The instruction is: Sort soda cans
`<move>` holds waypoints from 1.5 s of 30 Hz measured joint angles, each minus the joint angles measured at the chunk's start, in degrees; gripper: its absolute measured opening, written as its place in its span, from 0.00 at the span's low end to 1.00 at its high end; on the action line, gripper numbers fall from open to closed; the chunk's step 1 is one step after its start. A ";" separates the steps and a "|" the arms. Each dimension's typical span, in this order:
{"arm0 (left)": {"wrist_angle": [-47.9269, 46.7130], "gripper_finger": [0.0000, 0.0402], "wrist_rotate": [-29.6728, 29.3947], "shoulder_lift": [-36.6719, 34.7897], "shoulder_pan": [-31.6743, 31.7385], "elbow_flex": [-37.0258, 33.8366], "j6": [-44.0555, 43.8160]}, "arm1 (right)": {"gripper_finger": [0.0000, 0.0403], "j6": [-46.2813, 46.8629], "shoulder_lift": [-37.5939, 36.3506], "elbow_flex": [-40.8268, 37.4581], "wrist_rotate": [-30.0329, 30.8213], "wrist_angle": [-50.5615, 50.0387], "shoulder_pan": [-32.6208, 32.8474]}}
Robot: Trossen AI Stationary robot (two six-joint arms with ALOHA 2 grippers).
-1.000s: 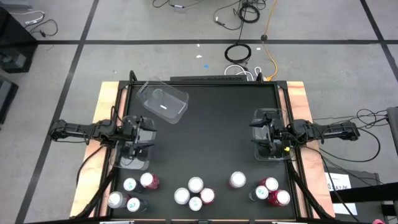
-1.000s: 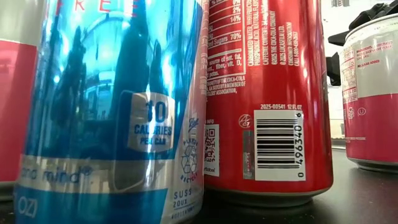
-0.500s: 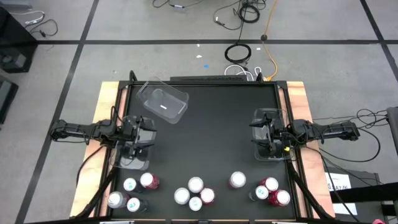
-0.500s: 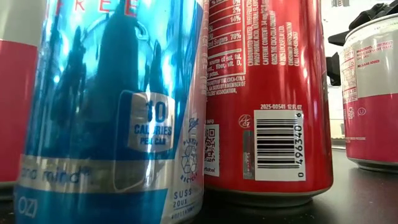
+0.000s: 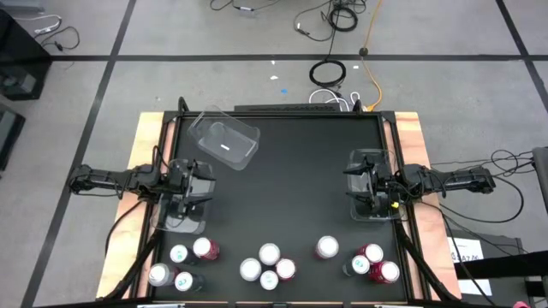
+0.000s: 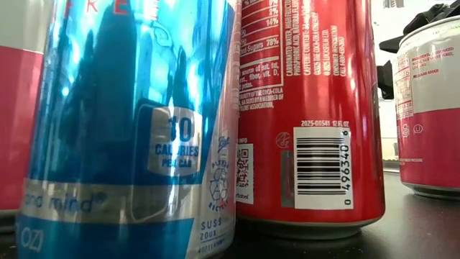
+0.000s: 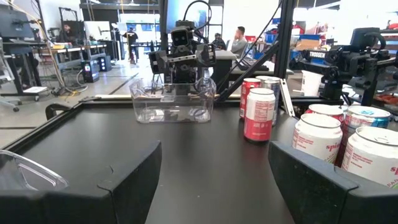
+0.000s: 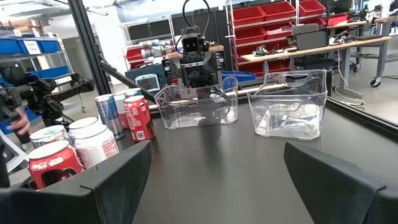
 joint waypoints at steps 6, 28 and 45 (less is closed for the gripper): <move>3.13 0.76 -3.00 -0.01 0.01 0.00 -10.39 | 0.89 0.00 0.00 0.01 -0.01 0.00 -0.01; 5.61 0.76 -29.98 0.42 0.16 0.03 -27.41 | 0.89 0.01 -0.01 0.01 -0.01 0.00 0.00; -10.60 0.76 -31.70 29.90 15.60 22.06 -26.79 | 0.89 0.01 0.01 0.01 0.01 0.00 -0.02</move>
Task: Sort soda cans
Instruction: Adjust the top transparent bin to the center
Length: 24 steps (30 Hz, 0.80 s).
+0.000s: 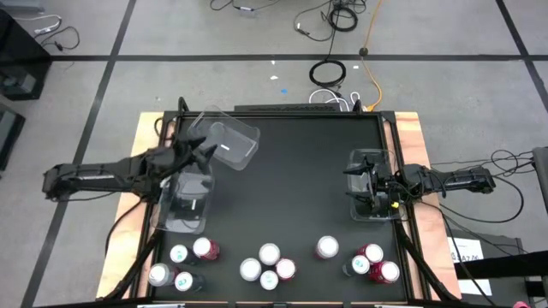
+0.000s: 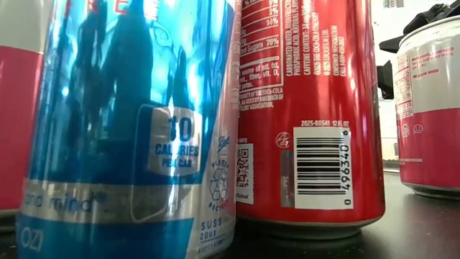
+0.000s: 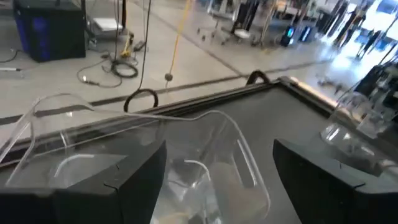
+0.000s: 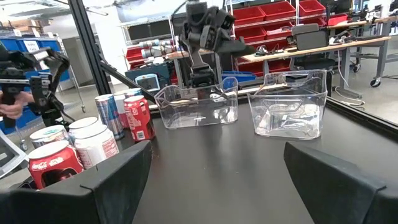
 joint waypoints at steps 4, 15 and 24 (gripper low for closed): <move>-5.78 0.74 5.62 9.06 7.22 7.58 2.37 | 0.89 0.00 -0.02 0.00 -0.01 0.00 0.01; -17.11 0.66 25.97 28.20 31.78 24.25 12.88 | 0.89 0.00 -0.01 0.00 0.00 0.00 0.02; -22.45 0.66 34.87 39.67 43.11 35.40 18.45 | 0.89 0.00 -0.02 0.00 0.00 0.00 0.02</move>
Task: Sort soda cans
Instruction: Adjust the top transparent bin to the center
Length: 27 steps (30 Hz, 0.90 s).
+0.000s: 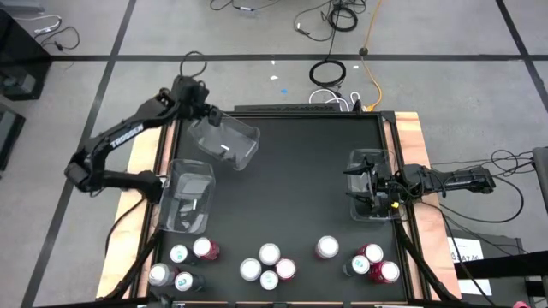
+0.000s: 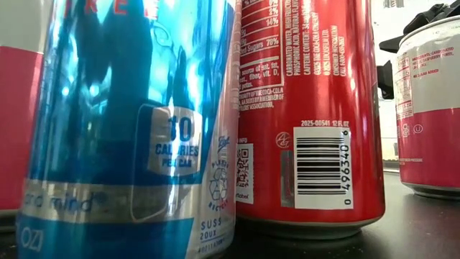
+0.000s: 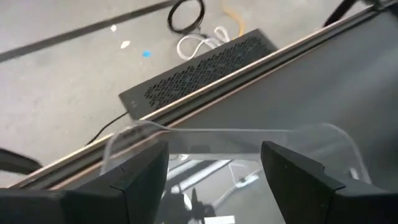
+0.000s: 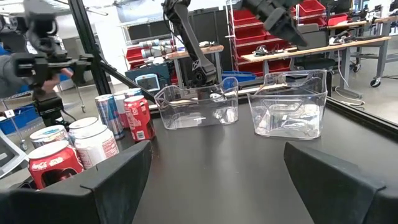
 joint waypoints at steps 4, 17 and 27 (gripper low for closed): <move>-6.34 0.66 0.06 5.95 3.01 6.74 2.51 | 0.89 -0.01 0.01 0.00 0.00 0.00 -0.01; -25.82 0.66 -2.00 21.04 9.76 21.73 16.30 | 0.89 0.00 0.00 0.00 0.00 0.00 0.00; -30.86 0.66 -1.07 26.08 10.70 21.72 21.90 | 0.89 0.00 0.00 0.00 0.00 0.00 -0.02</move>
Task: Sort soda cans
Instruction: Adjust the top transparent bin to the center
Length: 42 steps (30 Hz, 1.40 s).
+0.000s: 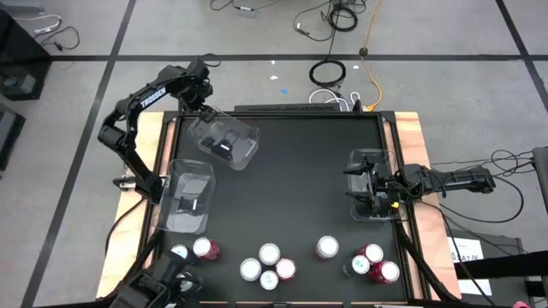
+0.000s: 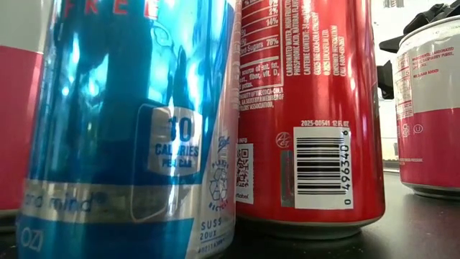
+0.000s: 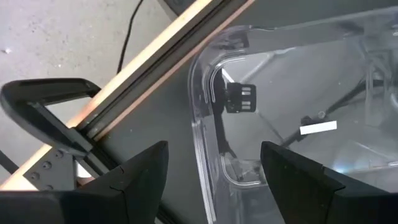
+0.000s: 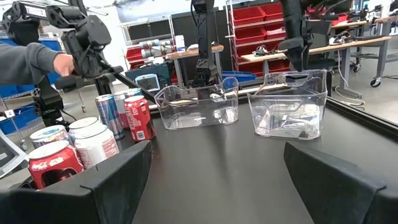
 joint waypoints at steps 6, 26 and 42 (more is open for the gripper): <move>0.01 0.66 -0.34 1.46 0.00 -0.12 -0.02 | 0.89 -0.01 0.02 0.00 -0.01 0.00 0.02; 0.32 0.52 -3.82 7.87 0.09 -0.24 -0.10 | 0.89 0.00 0.00 0.00 0.00 0.00 0.00; 0.47 0.49 -3.90 7.87 0.09 -0.24 -3.08 | 0.89 0.00 0.00 0.00 0.00 0.00 0.02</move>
